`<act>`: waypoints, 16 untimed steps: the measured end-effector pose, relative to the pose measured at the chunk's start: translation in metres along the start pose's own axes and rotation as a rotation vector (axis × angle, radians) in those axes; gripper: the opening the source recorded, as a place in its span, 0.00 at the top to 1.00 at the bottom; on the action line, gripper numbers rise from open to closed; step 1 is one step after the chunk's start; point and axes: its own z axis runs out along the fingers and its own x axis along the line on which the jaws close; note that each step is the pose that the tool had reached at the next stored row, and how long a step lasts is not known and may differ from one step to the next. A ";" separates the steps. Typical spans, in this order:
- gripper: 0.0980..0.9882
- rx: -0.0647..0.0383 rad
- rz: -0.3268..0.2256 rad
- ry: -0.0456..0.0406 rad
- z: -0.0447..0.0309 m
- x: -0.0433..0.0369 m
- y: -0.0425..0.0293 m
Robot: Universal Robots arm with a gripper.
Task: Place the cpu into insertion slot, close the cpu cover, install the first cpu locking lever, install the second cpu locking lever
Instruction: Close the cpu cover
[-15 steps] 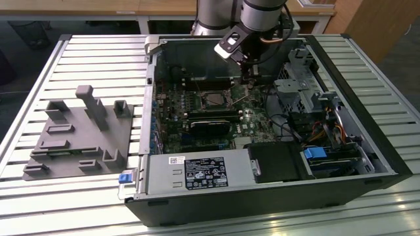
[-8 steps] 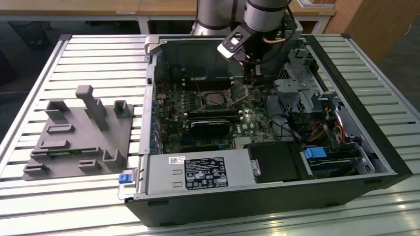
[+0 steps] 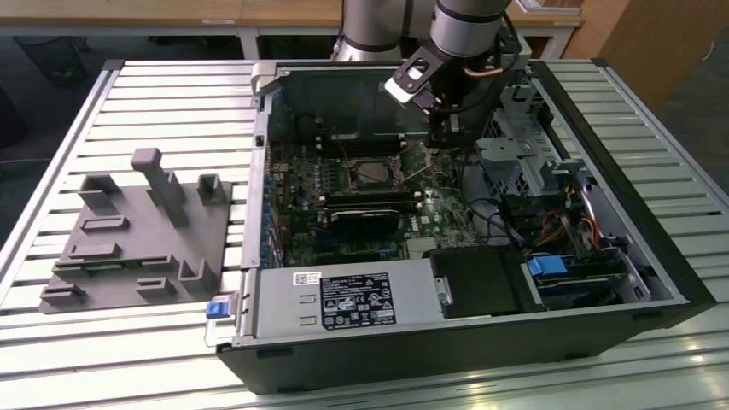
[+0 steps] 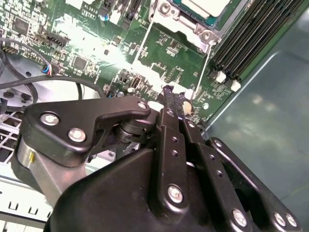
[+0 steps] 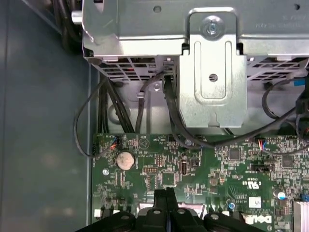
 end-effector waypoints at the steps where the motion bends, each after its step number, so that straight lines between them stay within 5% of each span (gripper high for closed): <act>1: 0.97 0.000 0.000 0.0001 0.0002 0.0001 0.0011; 16: 0.97 0.000 0.000 -0.0025 0.0053 0.0021 0.0122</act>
